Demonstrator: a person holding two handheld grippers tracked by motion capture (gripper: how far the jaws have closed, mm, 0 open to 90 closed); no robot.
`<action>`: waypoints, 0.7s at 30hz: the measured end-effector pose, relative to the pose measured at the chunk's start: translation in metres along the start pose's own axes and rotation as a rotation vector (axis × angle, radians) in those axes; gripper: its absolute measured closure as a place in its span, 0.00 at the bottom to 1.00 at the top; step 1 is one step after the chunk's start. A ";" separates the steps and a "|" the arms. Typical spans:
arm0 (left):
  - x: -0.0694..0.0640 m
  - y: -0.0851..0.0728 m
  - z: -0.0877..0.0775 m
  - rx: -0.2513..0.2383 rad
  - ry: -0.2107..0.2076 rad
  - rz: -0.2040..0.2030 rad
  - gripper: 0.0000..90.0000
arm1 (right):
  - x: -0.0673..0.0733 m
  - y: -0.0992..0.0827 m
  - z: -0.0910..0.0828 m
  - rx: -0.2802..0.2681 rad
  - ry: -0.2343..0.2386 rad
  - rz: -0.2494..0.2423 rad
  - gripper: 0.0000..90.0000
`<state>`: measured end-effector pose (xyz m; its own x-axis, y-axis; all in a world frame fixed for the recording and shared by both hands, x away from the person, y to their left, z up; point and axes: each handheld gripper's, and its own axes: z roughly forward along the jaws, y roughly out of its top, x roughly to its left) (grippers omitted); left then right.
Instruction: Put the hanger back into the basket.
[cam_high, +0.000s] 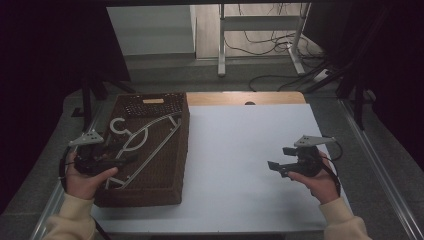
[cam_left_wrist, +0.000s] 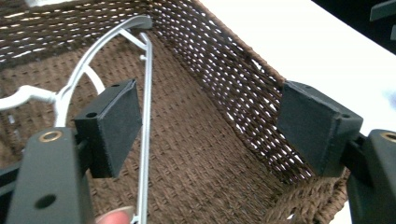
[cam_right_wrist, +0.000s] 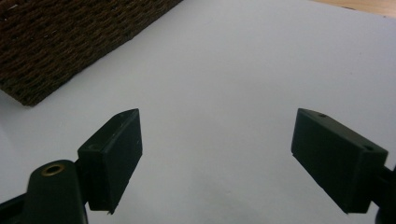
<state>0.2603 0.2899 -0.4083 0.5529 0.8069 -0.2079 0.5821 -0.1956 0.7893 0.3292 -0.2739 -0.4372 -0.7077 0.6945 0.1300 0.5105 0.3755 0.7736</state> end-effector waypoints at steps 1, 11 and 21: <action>-0.003 0.000 0.002 0.005 0.001 0.008 0.24 | 0.000 -0.001 -0.002 -0.003 -0.002 -0.003 0.18; -0.026 -0.010 0.023 0.029 -0.048 0.065 0.22 | 0.008 -0.001 -0.016 -0.054 -0.033 -0.021 0.18; -0.028 -0.011 0.033 0.056 -0.061 0.070 0.21 | 0.006 -0.006 -0.016 -0.059 -0.054 -0.027 0.19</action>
<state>0.2584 0.2511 -0.4303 0.6280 0.7549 -0.1893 0.5720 -0.2827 0.7700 0.3138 -0.2817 -0.4315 -0.6925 0.7174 0.0759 0.4606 0.3587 0.8119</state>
